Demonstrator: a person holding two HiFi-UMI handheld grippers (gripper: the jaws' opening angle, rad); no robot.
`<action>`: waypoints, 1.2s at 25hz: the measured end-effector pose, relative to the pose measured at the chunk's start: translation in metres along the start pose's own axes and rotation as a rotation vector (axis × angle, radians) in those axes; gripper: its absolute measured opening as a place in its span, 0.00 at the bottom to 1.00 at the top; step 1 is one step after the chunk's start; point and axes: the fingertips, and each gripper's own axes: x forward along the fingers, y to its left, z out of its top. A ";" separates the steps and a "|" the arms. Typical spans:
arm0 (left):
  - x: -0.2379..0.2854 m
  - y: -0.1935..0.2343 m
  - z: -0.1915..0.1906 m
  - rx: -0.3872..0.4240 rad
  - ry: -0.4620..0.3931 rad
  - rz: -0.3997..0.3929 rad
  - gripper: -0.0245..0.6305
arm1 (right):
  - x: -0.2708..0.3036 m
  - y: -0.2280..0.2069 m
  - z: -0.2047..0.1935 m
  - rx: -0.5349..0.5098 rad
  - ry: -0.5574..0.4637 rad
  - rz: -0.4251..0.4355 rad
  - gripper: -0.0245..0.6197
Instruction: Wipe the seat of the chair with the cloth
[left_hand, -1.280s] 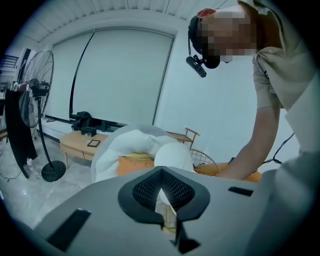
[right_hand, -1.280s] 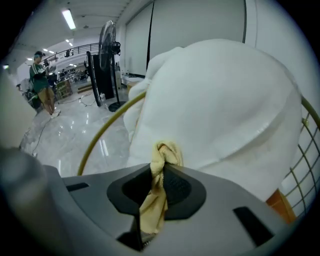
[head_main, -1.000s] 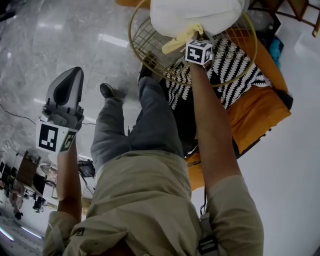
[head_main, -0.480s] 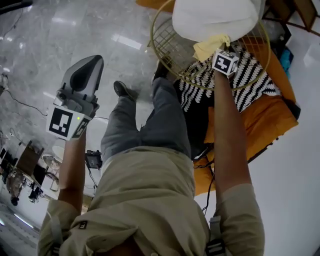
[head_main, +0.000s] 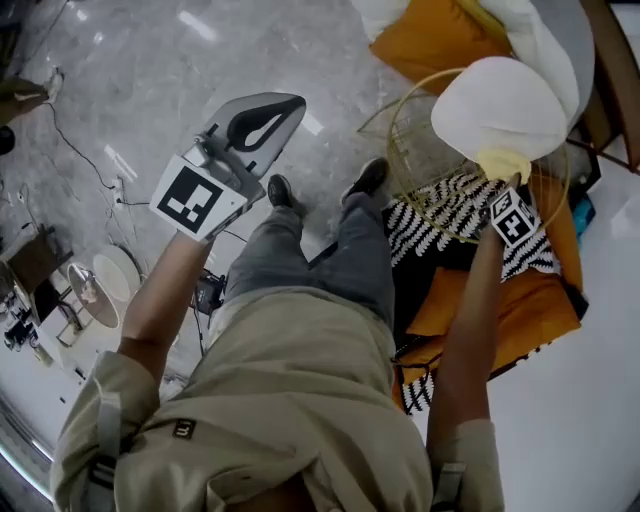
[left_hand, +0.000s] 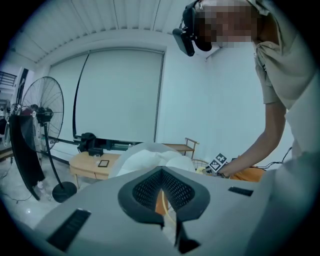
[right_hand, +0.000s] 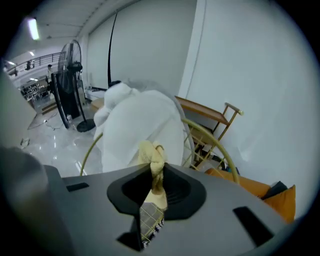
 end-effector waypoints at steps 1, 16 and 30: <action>-0.011 0.004 0.006 -0.001 -0.014 0.006 0.06 | -0.016 0.004 0.013 0.003 -0.029 0.011 0.14; -0.175 0.031 0.091 0.071 -0.224 0.045 0.06 | -0.359 0.105 0.229 0.006 -0.571 0.261 0.13; -0.278 0.046 0.112 0.147 -0.334 0.093 0.06 | -0.556 0.171 0.281 -0.118 -0.789 0.461 0.11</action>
